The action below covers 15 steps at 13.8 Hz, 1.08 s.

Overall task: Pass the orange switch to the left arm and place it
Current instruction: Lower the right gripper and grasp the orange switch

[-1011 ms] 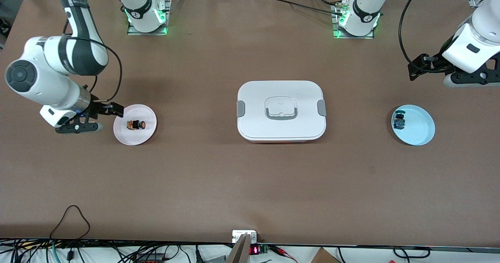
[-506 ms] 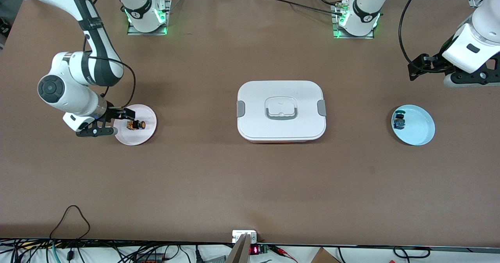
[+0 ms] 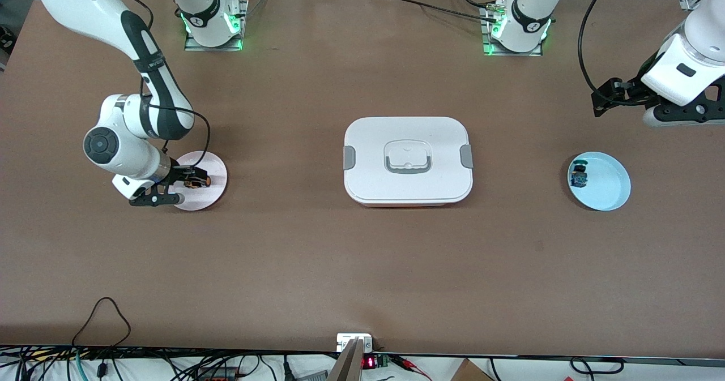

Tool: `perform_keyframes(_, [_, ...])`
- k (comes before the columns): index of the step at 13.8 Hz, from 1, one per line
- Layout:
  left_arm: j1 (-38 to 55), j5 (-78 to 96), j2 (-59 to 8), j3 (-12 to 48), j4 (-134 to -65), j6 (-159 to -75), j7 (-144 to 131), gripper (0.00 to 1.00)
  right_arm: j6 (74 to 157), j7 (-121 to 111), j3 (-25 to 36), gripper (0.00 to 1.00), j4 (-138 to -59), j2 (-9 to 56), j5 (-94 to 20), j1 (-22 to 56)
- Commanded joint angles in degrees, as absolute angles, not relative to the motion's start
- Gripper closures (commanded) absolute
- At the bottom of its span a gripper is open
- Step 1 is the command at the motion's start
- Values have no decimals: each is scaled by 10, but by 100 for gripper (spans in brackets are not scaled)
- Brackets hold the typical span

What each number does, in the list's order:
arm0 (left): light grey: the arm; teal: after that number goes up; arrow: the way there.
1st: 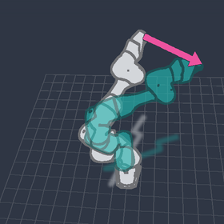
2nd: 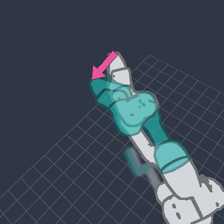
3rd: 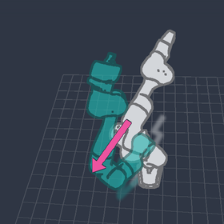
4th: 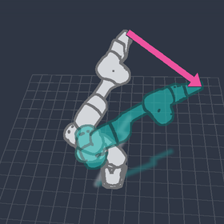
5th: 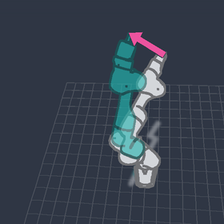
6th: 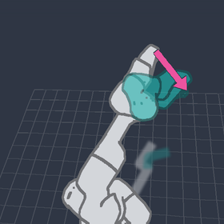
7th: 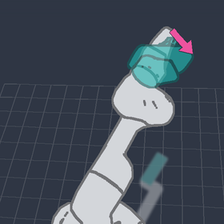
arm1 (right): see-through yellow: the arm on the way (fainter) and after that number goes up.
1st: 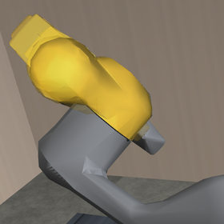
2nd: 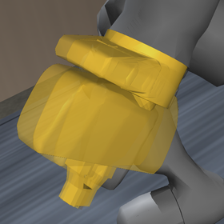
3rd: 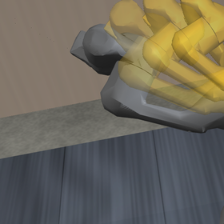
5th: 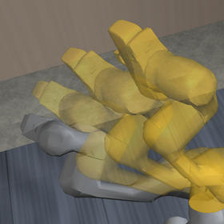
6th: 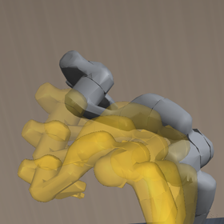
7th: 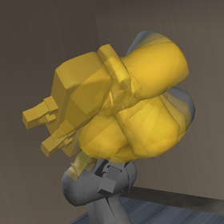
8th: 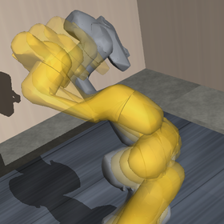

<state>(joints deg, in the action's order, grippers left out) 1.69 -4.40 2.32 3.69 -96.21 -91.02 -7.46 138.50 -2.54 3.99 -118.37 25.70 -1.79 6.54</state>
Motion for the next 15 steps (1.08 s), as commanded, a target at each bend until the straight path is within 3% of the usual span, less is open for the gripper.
perform_keyframes(1, [17,-37,15,37,-944,-896,-72,0,1391,-18,40,0,-1180,262,-27,78])
perform_keyframes(12, [18,-35,14,37,-939,-881,-79,0,1408,-20,40,0,-1183,289,-27,78])
perform_keyframes(13, [18,-35,14,37,-939,-881,-79,0,1406,-20,40,4,-1184,290,-27,77])
perform_keyframes(15, [18,-35,14,37,-938,-881,-78,0,1403,-22,40,26,-1183,290,-26,78])
